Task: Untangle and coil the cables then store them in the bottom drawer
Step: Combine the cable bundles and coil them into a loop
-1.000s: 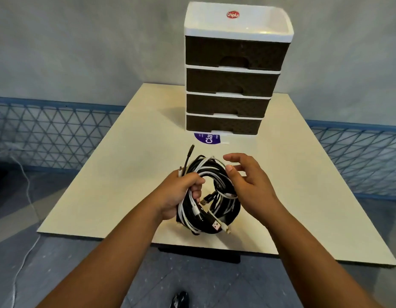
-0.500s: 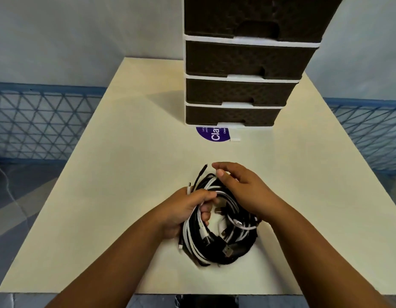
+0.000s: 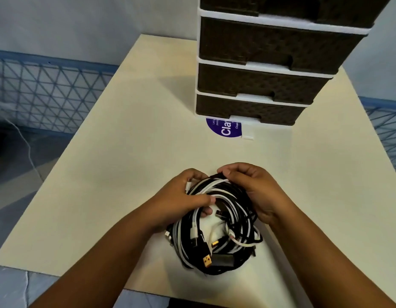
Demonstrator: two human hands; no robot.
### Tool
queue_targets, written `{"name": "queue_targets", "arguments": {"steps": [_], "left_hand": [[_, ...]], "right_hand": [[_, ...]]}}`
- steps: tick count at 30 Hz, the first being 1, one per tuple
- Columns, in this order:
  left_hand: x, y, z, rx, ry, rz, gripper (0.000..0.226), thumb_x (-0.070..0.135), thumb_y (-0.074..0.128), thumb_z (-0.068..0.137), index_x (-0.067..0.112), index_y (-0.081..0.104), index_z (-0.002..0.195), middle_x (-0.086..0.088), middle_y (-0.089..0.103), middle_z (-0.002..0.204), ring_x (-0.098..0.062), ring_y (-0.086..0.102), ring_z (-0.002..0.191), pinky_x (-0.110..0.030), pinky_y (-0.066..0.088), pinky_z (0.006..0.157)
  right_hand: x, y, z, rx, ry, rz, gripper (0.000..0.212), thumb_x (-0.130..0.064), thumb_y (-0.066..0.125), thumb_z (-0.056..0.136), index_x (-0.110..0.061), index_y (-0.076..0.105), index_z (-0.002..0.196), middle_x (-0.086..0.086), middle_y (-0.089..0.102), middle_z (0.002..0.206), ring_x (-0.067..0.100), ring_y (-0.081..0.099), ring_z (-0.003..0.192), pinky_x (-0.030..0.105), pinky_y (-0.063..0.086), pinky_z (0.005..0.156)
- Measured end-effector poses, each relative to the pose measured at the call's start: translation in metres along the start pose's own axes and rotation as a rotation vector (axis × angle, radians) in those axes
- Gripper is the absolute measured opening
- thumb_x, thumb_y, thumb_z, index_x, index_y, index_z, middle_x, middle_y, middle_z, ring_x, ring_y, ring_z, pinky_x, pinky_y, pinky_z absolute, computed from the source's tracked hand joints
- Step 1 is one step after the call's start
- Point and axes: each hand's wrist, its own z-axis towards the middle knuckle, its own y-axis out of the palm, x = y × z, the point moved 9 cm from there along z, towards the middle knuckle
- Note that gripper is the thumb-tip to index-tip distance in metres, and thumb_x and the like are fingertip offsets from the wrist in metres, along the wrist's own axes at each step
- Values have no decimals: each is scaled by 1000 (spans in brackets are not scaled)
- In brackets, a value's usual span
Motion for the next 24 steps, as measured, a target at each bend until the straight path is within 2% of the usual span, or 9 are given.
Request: {"name": "queue_targets", "arguments": {"steps": [4,6,8,9,11,14,18,24], "left_hand": [[-1,5,-3,-62,-15,-108,25,16,64,90,9,59,113,-20,73,93,-26,71,83,-39,57,84],[-2,10,-7,-120,-29,-304,28,26,54,84,8,66,102,-19,72,93,-23,71,82,-34,57,80],[-3,10,-9,-129,-37,-467,37,27,50,81,5,59,108,-23,71,97,-26,71,83,-32,59,77],[-5,8,-10,-116,-39,-465,38,26,52,81,5,52,113,-25,70,99,-28,71,83,-33,59,76],[-6,4,-9,-54,-6,-253,35,21,59,87,12,45,117,-22,72,99,-27,71,84,-36,58,78],[7,1,-11,71,145,80,33,15,65,91,27,48,117,-12,71,103,-22,73,86,-37,59,82],[16,-1,-14,157,246,150,23,18,68,89,25,60,109,-3,74,96,-21,73,78,-33,58,75],[18,0,-16,183,248,169,12,21,65,91,20,64,104,-1,75,80,-18,73,69,-23,55,64]], "right_hand": [[0,-4,0,-12,14,39,10,-6,61,91,-5,71,93,14,73,88,22,68,77,32,57,73],[0,-4,-1,-9,17,64,9,-7,63,89,-3,69,95,13,73,86,21,68,75,30,57,70],[2,-5,-2,-12,11,88,12,-7,65,88,-1,67,97,14,72,86,22,67,76,31,58,71],[2,-5,-3,-14,1,88,13,-8,65,88,0,67,98,15,72,87,23,67,77,32,58,73],[-1,-4,-5,-22,-31,59,14,-9,67,87,0,68,98,16,72,89,24,68,80,33,58,75],[-6,-2,-9,-71,-70,-2,18,-8,68,87,0,69,103,20,72,96,26,69,84,36,58,81],[-11,-1,-14,-152,-103,-86,28,2,68,84,-3,68,112,19,72,104,25,70,91,34,58,84],[-18,-3,-16,-161,-154,-204,32,3,71,82,-4,68,113,16,73,103,23,71,91,32,58,85]]}}
